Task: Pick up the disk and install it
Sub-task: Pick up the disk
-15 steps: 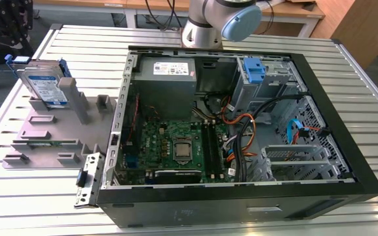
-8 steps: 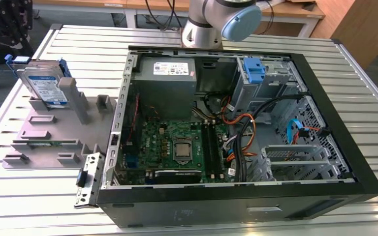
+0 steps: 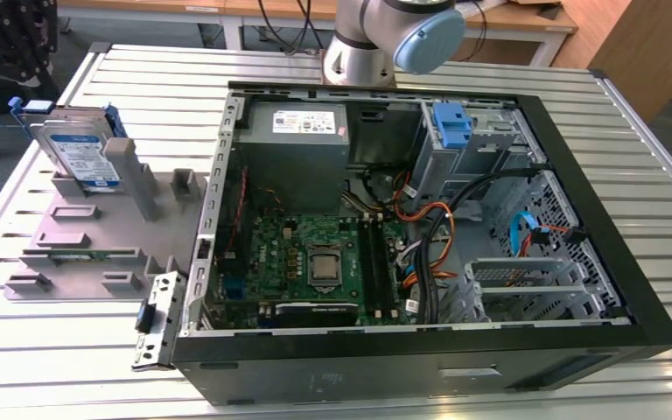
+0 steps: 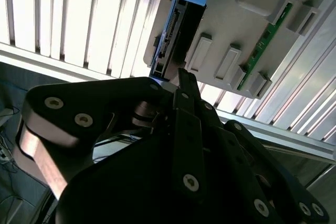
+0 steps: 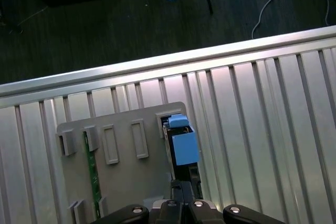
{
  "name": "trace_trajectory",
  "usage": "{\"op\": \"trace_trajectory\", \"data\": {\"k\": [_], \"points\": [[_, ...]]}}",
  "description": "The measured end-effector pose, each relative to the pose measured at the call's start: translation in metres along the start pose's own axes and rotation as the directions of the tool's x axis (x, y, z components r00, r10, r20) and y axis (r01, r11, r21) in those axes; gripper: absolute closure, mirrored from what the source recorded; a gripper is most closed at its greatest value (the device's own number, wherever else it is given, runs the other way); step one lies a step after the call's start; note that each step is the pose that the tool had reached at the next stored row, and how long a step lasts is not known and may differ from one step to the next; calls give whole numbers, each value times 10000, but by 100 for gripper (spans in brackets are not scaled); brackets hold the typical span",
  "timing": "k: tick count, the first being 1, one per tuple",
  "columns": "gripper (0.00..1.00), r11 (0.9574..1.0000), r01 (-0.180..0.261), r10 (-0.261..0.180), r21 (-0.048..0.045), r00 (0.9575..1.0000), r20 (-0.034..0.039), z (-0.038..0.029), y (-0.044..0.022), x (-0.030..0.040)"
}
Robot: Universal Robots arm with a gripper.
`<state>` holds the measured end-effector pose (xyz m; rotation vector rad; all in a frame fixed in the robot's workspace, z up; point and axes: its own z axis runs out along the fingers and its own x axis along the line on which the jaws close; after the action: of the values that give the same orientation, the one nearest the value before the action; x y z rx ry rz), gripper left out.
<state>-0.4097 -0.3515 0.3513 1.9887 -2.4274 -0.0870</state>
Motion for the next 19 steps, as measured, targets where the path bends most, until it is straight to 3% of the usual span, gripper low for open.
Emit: {"op": "trace_trajectory", "data": {"k": [5,10,14,19], "points": [[89,9971,764,-764,-26,9971,-33,2,0,0],[89,9867,1625,-1625,-60,9867,-67,7,0,0],[89,9858,1677,-1677,-62,9858,-64,30,-10,-1],[89,9868,1616,-1616,-59,9869,-6,62,-42,-6]]}}
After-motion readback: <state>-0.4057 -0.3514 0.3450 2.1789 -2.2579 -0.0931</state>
